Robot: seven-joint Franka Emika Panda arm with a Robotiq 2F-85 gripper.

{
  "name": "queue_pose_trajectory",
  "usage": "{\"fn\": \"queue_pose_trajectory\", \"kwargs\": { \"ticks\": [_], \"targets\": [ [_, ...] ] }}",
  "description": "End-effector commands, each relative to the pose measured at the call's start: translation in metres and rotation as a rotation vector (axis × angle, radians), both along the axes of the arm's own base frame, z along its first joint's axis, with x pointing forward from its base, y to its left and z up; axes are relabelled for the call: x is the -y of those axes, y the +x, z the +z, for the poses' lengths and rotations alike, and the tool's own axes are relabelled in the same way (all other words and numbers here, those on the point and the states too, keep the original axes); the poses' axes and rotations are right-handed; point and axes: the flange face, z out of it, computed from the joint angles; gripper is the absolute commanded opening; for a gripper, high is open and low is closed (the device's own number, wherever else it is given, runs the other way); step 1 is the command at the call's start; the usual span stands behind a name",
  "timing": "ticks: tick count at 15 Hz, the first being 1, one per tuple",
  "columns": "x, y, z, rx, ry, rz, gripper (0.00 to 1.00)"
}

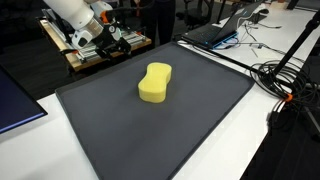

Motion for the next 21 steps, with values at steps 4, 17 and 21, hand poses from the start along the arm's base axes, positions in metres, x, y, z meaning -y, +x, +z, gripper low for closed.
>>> {"fn": "queue_pose_trajectory", "kwargs": {
  "ticks": [4, 17, 21],
  "targets": [
    [-0.085, -0.033, 0.026, 0.034, -0.134, -0.042, 1.00],
    [-0.263, -0.007, 0.092, -0.014, -0.424, 0.085, 1.00],
    [-0.286, 0.013, 0.115, -0.032, -0.534, 0.227, 1.00]
  ]
}}
